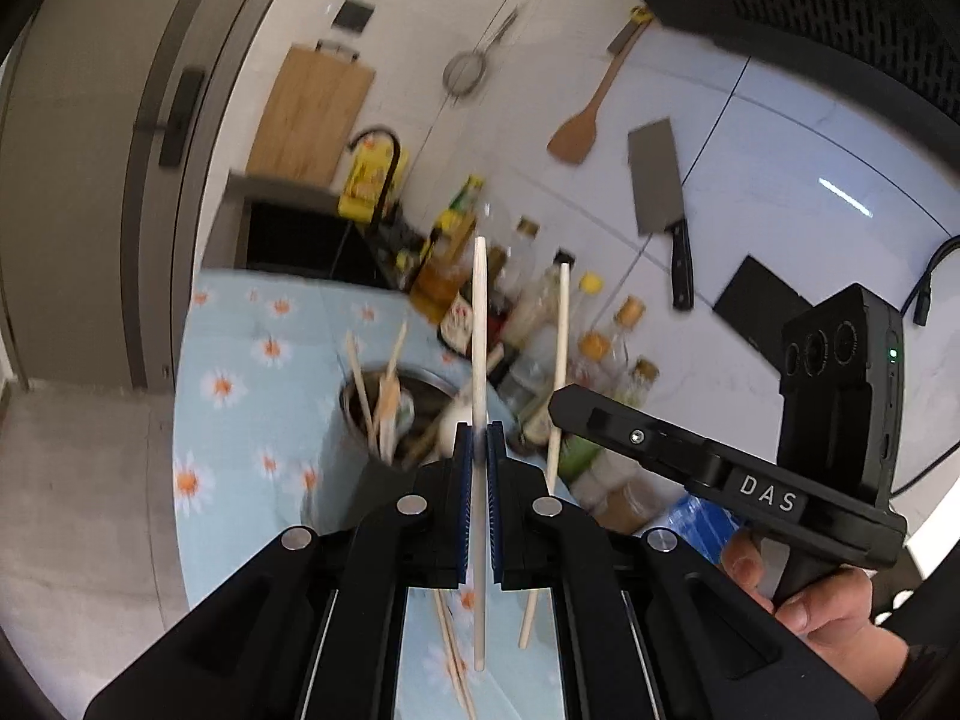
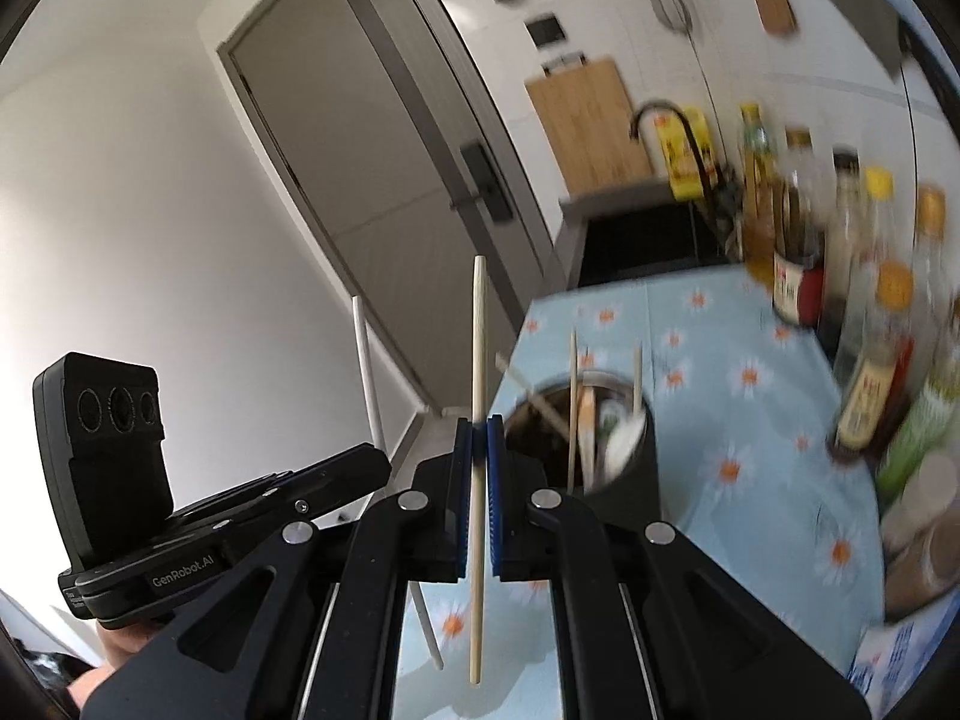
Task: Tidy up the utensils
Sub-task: 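Lift both chopsticks and carry them up over the black cup, then open the left gripper to drop its chopstick into the cup while the right releases its chopstick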
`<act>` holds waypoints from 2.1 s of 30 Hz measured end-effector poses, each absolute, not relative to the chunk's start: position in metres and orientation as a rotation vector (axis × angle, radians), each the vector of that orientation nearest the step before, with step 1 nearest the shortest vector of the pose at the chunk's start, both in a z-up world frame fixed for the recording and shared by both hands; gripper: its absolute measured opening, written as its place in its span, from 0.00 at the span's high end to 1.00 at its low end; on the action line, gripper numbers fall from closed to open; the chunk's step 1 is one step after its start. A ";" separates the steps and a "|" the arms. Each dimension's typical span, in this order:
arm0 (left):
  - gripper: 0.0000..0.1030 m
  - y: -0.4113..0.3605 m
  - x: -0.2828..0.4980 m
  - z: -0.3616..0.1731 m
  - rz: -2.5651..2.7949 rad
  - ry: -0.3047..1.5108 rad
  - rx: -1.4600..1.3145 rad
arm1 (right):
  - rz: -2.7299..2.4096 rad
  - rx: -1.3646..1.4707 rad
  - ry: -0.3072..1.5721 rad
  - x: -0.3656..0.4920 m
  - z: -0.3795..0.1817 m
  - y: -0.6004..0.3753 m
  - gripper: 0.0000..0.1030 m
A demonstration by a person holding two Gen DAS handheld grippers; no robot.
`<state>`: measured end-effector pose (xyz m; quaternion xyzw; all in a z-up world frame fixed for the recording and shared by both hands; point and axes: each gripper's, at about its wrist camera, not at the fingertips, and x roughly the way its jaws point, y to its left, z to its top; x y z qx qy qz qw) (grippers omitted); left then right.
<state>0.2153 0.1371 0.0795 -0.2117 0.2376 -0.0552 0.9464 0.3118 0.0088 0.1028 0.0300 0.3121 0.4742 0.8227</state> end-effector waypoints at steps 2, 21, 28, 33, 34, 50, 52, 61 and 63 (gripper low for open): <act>0.96 0.138 0.222 0.085 -0.104 0.455 -0.414 | 1.007 0.063 0.626 0.317 0.110 0.011 0.94; 0.96 0.145 0.270 0.113 -0.024 0.243 -0.250 | 0.956 0.157 0.397 0.367 0.132 0.021 0.95; 0.96 0.150 0.284 0.101 -0.015 0.249 -0.241 | 0.928 0.138 0.374 0.375 0.117 0.037 0.94; 0.95 0.155 0.292 0.090 -0.005 0.274 -0.250 | 0.887 0.151 0.417 0.387 0.104 0.039 0.94; 0.95 0.156 0.293 0.088 -0.006 0.284 -0.256 | 0.888 0.161 0.436 0.390 0.101 0.039 0.93; 0.61 0.163 0.278 0.086 -0.006 0.319 -0.315 | 0.876 0.200 0.457 0.383 0.108 0.015 0.86; 0.61 0.164 0.272 0.089 -0.002 0.319 -0.331 | 0.884 0.195 0.469 0.377 0.112 0.012 0.84; 0.61 0.153 0.241 0.107 -0.012 0.323 -0.300 | 0.929 0.179 0.507 0.344 0.132 -0.008 0.73; 0.61 0.149 0.234 0.110 -0.028 0.333 -0.293 | 0.937 0.175 0.535 0.338 0.134 -0.013 0.69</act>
